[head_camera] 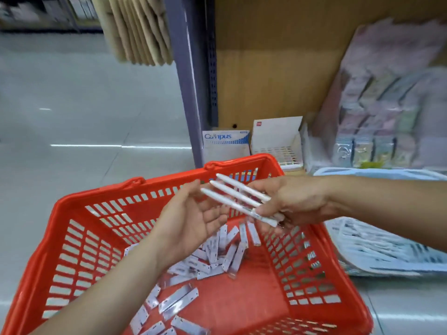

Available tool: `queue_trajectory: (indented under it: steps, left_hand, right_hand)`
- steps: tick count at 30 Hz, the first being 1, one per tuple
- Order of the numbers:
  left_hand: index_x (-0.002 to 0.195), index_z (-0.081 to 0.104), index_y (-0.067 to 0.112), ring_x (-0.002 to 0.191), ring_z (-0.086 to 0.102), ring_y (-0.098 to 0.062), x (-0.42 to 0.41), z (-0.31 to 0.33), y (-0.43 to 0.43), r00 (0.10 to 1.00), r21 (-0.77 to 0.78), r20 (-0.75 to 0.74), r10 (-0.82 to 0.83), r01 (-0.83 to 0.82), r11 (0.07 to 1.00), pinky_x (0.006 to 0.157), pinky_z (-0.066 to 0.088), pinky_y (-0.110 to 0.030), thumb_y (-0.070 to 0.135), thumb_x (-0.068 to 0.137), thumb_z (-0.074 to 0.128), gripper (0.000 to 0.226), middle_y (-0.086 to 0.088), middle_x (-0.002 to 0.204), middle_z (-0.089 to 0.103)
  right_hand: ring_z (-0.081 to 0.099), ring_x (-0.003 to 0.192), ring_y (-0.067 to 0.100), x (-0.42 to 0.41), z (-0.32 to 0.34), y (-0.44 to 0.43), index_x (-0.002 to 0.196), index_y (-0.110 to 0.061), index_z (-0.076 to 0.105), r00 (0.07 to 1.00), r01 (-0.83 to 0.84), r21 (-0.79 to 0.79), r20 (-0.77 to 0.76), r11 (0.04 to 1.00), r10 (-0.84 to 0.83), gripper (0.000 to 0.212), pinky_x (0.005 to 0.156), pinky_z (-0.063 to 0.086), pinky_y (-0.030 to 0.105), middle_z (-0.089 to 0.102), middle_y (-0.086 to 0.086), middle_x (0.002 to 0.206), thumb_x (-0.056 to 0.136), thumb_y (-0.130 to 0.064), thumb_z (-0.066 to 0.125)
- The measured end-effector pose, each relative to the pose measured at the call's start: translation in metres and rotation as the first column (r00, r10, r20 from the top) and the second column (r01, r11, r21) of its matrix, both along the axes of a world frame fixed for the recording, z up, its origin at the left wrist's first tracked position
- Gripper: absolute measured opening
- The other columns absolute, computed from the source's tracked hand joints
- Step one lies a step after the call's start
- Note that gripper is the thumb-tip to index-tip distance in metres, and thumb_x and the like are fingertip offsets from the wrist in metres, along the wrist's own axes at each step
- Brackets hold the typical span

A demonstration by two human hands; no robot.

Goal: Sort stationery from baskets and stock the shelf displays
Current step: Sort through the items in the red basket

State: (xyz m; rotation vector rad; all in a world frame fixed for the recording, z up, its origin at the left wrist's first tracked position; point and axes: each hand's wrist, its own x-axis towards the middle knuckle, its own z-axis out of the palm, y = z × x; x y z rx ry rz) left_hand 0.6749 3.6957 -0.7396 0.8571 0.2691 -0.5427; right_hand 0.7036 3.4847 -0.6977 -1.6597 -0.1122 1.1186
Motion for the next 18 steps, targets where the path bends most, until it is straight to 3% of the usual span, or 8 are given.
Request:
queue_trajectory:
  steps: [2,4,9,12,15,18]
  left_hand:
    - [0.111,0.065,0.01,0.065,0.064,-0.02,0.011,0.022,-0.023,0.998,0.018,0.056,-0.039,0.038,0.999,0.059,0.056,-0.026,0.049,0.088,0.05,0.048,-0.016,0.095,0.069]
    - [0.108,0.067,0.01,0.062,0.062,-0.017,0.018,0.04,-0.053,0.987,0.141,0.131,-0.098,0.08,0.987,0.054,0.055,-0.023,0.051,0.082,0.056,0.05,-0.015,0.093,0.067]
    - [0.083,0.065,0.011,0.048,0.053,-0.008,0.033,0.065,-0.137,0.899,0.463,0.328,-0.291,0.115,0.879,0.045,0.046,-0.017,0.027,0.078,0.067,0.017,-0.007,0.067,0.061]
    - [0.079,0.064,0.01,0.046,0.055,-0.01,0.042,0.07,-0.187,0.861,0.543,0.332,-0.385,0.16,0.824,0.044,0.048,-0.017,0.015,0.083,0.069,0.008,-0.009,0.062,0.062]
    - [0.079,0.066,0.01,0.048,0.059,-0.011,0.047,0.063,-0.235,0.807,0.635,0.302,-0.507,0.227,0.739,0.048,0.051,-0.018,0.008,0.082,0.072,0.007,-0.007,0.06,0.066]
    - [0.087,0.068,0.014,0.056,0.062,-0.013,0.053,0.036,-0.271,0.781,0.749,0.223,-0.583,0.246,0.615,0.052,0.052,-0.021,0.005,0.081,0.075,0.013,-0.008,0.073,0.067]
  right_hand:
    - [0.058,0.051,0.01,-0.001,0.011,-0.021,0.112,-0.014,0.052,0.998,0.071,0.074,-0.002,0.995,-0.071,0.028,0.046,0.043,0.023,0.058,0.001,0.067,0.096,0.008,0.043]
    - [0.057,0.054,0.011,-0.001,0.023,-0.046,0.12,-0.013,0.052,0.993,0.115,0.123,0.01,0.986,-0.117,0.032,0.048,0.043,0.023,0.06,0.0,0.067,0.096,0.007,0.044]
    - [0.058,0.065,0.014,-0.006,0.041,-0.123,0.115,-0.014,0.054,0.995,0.075,0.192,0.052,0.978,-0.086,0.027,0.056,0.045,0.025,0.061,0.007,0.086,0.093,0.0,0.049]
    - [0.063,0.072,0.017,-0.008,0.036,-0.182,0.113,-0.014,0.059,0.993,0.11,0.206,0.008,0.972,-0.114,0.025,0.059,0.051,0.025,0.064,0.008,0.09,0.088,-0.011,0.056]
    - [0.065,0.075,0.018,-0.015,0.017,-0.235,0.108,-0.013,0.059,0.991,0.13,0.183,-0.012,0.975,-0.13,0.014,0.062,0.054,0.026,0.066,0.01,0.092,0.095,-0.015,0.056]
    - [0.059,0.065,0.014,-0.021,-0.019,-0.275,0.096,-0.012,0.056,0.981,0.133,0.005,0.144,0.991,-0.132,0.009,0.06,0.046,0.024,0.063,0.009,0.083,0.1,-0.011,0.049]
